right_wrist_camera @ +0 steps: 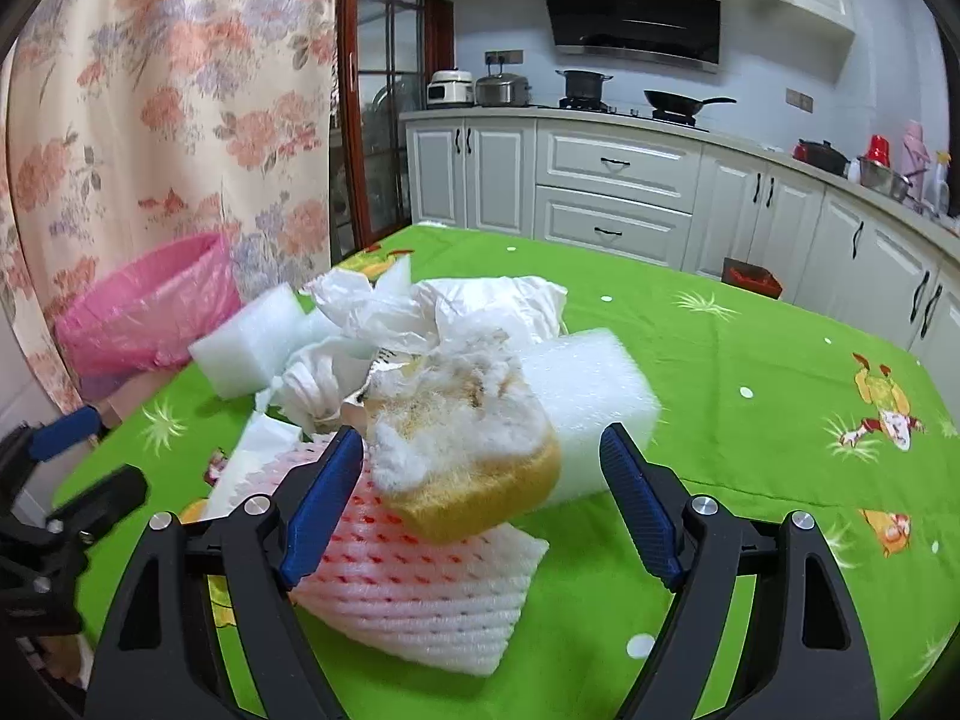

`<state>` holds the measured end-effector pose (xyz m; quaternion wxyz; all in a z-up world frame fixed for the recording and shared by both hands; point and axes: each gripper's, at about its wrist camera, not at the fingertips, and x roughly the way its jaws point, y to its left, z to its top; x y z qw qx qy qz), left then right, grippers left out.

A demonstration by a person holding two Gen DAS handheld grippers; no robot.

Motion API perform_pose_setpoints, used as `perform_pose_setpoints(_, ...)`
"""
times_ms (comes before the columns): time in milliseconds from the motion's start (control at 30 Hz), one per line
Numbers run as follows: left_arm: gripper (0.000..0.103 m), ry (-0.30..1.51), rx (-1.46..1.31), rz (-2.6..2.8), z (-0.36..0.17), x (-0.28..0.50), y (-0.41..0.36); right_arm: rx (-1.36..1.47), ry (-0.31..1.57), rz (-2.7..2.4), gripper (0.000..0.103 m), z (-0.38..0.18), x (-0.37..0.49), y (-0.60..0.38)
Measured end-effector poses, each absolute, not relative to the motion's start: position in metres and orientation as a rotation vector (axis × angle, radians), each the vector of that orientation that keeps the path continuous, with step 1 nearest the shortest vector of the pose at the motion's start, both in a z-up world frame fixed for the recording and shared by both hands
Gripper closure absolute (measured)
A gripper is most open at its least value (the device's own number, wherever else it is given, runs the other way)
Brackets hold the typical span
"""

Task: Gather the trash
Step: 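Move both tools back over the remaining trash, then grasp the yellow sponge with the right gripper while the left grasps the white packet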

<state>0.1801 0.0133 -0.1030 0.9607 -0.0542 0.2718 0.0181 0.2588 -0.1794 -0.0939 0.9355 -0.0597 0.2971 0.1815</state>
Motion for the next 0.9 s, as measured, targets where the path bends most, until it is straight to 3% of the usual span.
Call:
perform_pose_setpoints(33,0.008,0.552,-0.112,0.037,-0.103,0.18,0.014,-0.133,0.61,0.375,0.042,-0.095,0.259,-0.178)
perform_pose_setpoints(67,0.008,0.555,-0.115,0.038,-0.104,0.181,0.015,-0.137,0.613,0.38,0.049,-0.097,0.258,-0.177)
perform_pose_setpoints(233,0.008,0.564,-0.109,0.033,-0.106,0.182,0.012,-0.095,0.596,0.384,0.057,-0.095,0.243,-0.19)
perform_pose_setpoints(633,0.008,0.58,-0.06,0.007,-0.114,0.191,-0.014,0.028,0.539,0.328,0.059,-0.08,0.21,-0.24)
perform_pose_setpoints(900,0.028,0.663,-0.005,-0.01,-0.131,0.2,-0.029,0.073,0.522,0.326,0.059,-0.073,0.205,-0.251)
